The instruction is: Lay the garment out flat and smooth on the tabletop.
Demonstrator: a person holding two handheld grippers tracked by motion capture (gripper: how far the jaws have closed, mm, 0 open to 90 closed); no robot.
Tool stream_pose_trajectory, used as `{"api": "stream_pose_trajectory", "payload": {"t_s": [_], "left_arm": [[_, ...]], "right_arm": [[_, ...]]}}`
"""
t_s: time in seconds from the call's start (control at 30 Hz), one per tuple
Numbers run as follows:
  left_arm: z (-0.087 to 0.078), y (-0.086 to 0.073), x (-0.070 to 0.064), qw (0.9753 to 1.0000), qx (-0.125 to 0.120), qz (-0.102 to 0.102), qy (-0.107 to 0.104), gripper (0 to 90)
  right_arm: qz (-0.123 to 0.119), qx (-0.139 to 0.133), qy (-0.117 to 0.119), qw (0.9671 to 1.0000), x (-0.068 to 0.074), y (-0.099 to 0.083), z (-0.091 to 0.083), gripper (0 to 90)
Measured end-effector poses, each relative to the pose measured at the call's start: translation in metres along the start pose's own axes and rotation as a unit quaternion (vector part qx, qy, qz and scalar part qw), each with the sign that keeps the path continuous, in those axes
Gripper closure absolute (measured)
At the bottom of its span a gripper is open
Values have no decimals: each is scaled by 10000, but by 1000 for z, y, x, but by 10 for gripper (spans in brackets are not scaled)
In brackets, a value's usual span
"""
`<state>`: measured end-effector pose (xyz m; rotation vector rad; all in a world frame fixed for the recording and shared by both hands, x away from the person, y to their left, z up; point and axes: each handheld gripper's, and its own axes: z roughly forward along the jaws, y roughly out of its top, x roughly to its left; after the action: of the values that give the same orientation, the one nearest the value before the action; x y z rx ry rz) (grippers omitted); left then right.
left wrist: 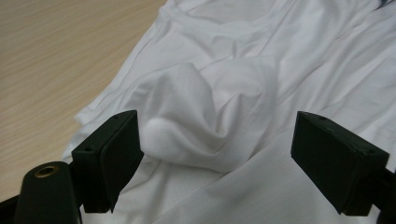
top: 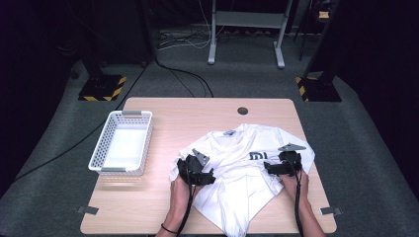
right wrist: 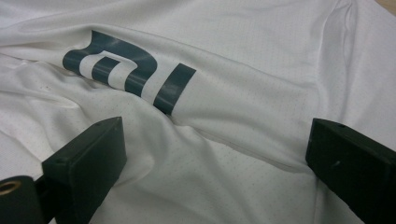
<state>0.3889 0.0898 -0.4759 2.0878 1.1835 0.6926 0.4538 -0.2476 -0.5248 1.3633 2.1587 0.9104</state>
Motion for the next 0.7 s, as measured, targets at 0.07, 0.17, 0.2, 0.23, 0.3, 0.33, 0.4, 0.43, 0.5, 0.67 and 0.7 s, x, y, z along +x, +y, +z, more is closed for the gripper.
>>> {"api": "stream_pose_trajectory", "payload": {"t_s": [0.07, 0.17, 0.2, 0.23, 0.3, 0.33, 0.4, 0.43, 0.5, 0.67, 0.7], "left_arm": [[2, 8, -3, 9995, -95, 25, -293, 152], [16, 20, -11, 9978, -62, 126, -644, 169], [23, 23, -13, 9976, 44, 205, -666, 204], [32, 25, -14, 9971, 155, 244, -710, 256], [48, 26, -14, 9963, 475, 235, -676, 333], [54, 25, -13, 9957, 592, 203, -684, 398], [60, 21, -6, 9954, 670, 93, -674, 512], [60, 19, -3, 9956, 654, 4, -675, 586], [58, 16, 4, 9956, 588, -117, -714, 663], [54, 14, 14, 9966, 456, -152, -673, 805], [53, 14, 16, 9970, 427, -135, -631, 820]], "right_arm": [[4, -1, -1, 10000, 0, 0, 0, 40], [2, -2, -2, 10000, 0, 0, 0, 41], [12, 1, -2, 10000, 0, 0, 0, 41], [16, -1, 1, 10000, 0, 0, 0, 42], [18, -1, 5, 10000, 0, 0, 0, 43], [20, -2, 8, 10000, 0, 0, 0, 43], [21, -4, 10, 10000, 0, 0, 0, 44], [20, -6, 11, 10000, 0, 0, 0, 45], [20, -7, 10, 10000, 0, 0, 0, 45], [22, -10, 8, 10000, 0, 0, 0, 48], [24, -11, 8, 10000, 0, 0, 0, 49]]}}
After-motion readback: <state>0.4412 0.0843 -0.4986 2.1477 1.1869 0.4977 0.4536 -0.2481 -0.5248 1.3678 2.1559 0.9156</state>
